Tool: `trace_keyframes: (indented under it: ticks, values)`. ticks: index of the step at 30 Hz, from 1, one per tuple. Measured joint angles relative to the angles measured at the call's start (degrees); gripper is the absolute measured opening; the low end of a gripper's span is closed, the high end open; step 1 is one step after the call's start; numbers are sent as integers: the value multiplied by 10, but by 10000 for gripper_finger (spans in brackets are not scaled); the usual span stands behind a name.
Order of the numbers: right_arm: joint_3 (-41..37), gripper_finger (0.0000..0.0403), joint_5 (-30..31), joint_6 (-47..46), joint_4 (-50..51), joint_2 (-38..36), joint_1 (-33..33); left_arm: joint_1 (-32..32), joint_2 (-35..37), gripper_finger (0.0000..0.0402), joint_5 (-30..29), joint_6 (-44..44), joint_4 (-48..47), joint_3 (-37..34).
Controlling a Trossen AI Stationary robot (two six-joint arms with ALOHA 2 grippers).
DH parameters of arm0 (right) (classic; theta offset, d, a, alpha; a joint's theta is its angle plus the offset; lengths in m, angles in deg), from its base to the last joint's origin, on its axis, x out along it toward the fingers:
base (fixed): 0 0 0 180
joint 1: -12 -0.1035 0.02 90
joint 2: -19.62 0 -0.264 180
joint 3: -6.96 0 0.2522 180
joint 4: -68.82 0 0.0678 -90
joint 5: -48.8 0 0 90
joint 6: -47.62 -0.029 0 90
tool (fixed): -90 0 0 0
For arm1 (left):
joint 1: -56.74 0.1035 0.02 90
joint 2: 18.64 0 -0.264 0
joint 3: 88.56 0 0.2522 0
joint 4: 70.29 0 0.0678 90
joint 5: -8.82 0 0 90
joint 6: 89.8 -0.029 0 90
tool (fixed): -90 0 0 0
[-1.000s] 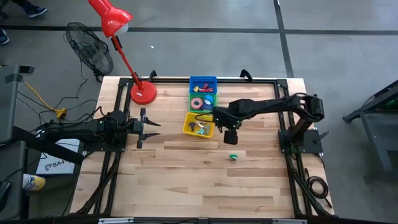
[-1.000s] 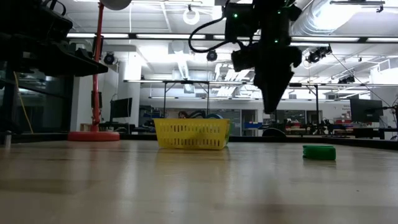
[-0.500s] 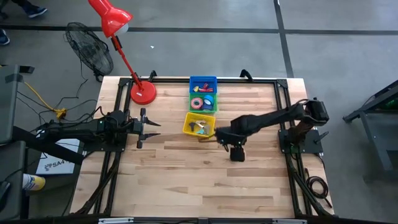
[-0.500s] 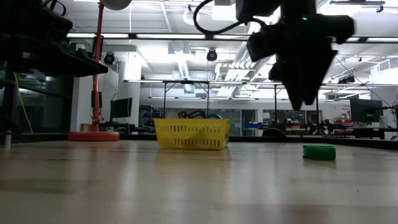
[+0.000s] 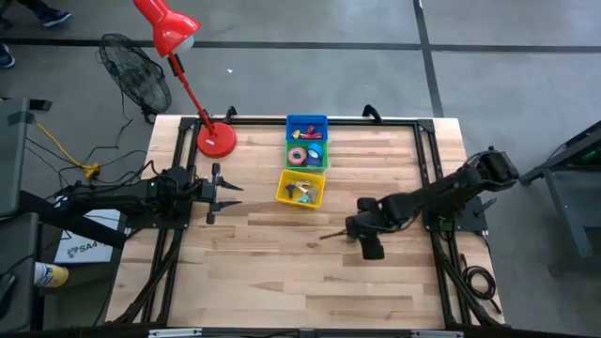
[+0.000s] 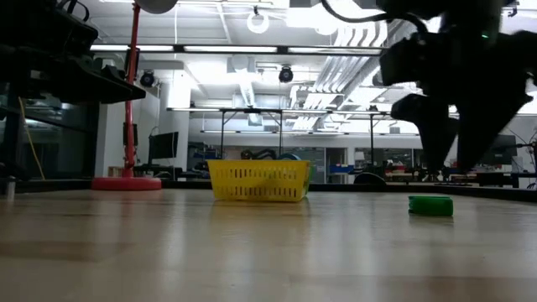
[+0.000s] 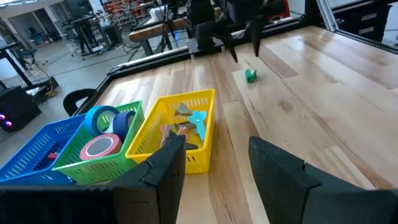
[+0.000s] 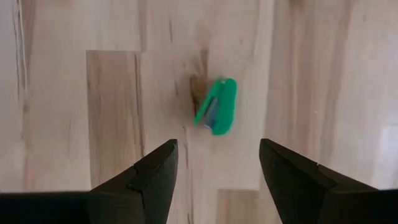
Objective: Pick and place Stapler, Stapler remover, tape
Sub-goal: Put the green stapler into the blue bin
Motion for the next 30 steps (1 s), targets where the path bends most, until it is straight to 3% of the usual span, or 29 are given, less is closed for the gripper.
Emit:
trace_keyframes:
  ticks: [11,30]
  values:
    - [-48,217,58,-79,-80,0,-32,0,0,172,0,0,0,0]
    - [-47,216,76,-75,-147,66,-31,0,0,172,0,0,0,0]
